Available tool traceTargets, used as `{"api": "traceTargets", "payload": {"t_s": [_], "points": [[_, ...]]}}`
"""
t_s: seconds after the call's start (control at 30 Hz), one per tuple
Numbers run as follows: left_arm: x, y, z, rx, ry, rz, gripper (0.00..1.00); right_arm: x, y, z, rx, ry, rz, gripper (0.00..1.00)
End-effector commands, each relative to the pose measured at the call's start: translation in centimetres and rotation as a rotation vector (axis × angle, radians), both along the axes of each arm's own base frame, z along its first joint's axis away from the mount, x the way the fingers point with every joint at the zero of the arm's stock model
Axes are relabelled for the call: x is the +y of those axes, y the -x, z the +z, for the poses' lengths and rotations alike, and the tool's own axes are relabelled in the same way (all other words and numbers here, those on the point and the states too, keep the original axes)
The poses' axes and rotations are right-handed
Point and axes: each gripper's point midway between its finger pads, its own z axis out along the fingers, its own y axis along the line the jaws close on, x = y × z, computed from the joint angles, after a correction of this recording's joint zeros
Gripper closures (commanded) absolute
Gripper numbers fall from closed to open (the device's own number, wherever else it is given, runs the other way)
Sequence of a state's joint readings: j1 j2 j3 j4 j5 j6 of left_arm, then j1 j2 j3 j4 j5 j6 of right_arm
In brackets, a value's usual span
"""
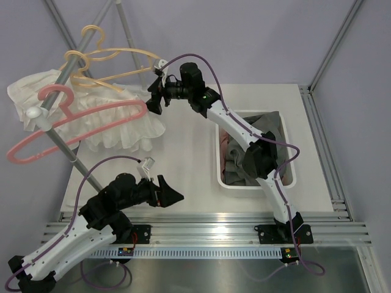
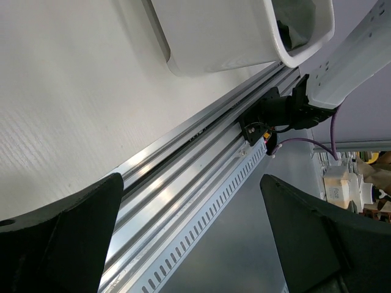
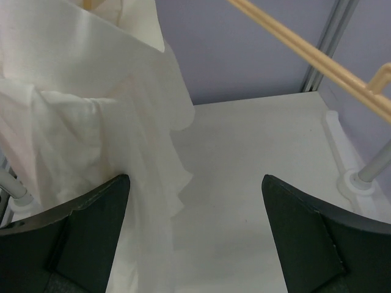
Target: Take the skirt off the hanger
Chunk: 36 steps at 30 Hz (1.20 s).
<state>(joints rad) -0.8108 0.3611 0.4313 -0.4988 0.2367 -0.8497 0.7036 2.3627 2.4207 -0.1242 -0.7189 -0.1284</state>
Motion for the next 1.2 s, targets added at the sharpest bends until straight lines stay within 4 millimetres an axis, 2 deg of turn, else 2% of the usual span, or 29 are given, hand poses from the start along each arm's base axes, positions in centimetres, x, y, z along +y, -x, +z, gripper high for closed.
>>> {"api": "traceTargets", "payload": {"t_s": [0.0,0.03,0.23,0.33,0.4,0.47,0.5,0.57,0.67,0.7,0.73,0.77,0.8,0.83,0.93,1.1,1.13,1.17], "points": [[-0.7,-0.1,0.9,-0.023,0.035,-0.025,0.01,-0.6,2.7,7.7,-0.135,-0.103,-0.013,0.03],[-0.8,-0.1,0.8,-0.017,0.032,-0.029,0.01,-1.0,3.1,9.0,-0.153,-0.121,-0.021,0.02],[-1.0,-0.1,0.8,-0.02,0.039,-0.036,0.01,-2.5,3.8,12.6,-0.211,-0.161,-0.06,0.02],[-1.0,0.0,0.8,-0.016,0.042,-0.036,0.01,-3.1,4.7,13.7,-0.228,-0.162,-0.043,0.01],[-0.9,0.0,0.9,-0.021,0.045,-0.032,0.01,-3.3,4.7,13.1,-0.221,-0.137,-0.053,0.01],[-0.9,0.0,0.8,-0.018,0.045,-0.032,0.01,-4.1,4.6,14.0,-0.245,-0.149,-0.097,0.01],[-1.0,0.0,0.8,-0.018,0.047,-0.035,0.01,-4.2,4.4,12.9,-0.234,-0.133,-0.109,0.01],[-1.0,0.0,0.8,-0.016,0.052,-0.034,0.01,-5.0,4.7,14.8,-0.274,-0.18,-0.125,0.01],[-1.0,0.0,0.7,-0.011,0.056,-0.032,0.01,-5.0,5.8,15.2,-0.262,-0.186,-0.053,0.01],[-1.0,0.0,0.7,-0.012,0.057,-0.032,0.01,-5.0,6.5,16.5,-0.279,-0.204,-0.027,0.01],[-1.0,0.0,0.8,-0.012,0.06,-0.03,0.01,-4.3,7.2,14.8,-0.23,-0.166,0.046,0.01],[-1.0,0.0,0.8,-0.013,0.065,-0.028,0.01,-4.5,8.2,16.6,-0.252,-0.186,0.083,0.01],[-1.1,0.1,0.8,-0.012,0.067,-0.031,0.01,-4.3,8.5,16.5,-0.241,-0.18,0.115,0.01],[-1.1,0.0,0.8,-0.012,0.069,-0.029,0.01,-3.5,8.7,14.6,-0.179,-0.149,0.169,0.01],[-1.1,0.1,0.8,-0.009,0.071,-0.031,0.01,-2.8,9.4,14.4,-0.144,-0.158,0.224,0.02],[-1.0,0.1,0.7,-0.01,0.07,-0.029,0.01,-1.2,10.2,14.1,-0.115,-0.165,0.209,0.02],[-1.0,0.1,0.6,-0.007,0.068,-0.029,0.01,-0.2,10.6,13.3,-0.094,-0.146,0.187,0.04],[-1.1,0.1,0.6,-0.007,0.068,-0.029,0.01,0.2,10.8,13.5,-0.093,-0.143,0.17,0.04]]}}
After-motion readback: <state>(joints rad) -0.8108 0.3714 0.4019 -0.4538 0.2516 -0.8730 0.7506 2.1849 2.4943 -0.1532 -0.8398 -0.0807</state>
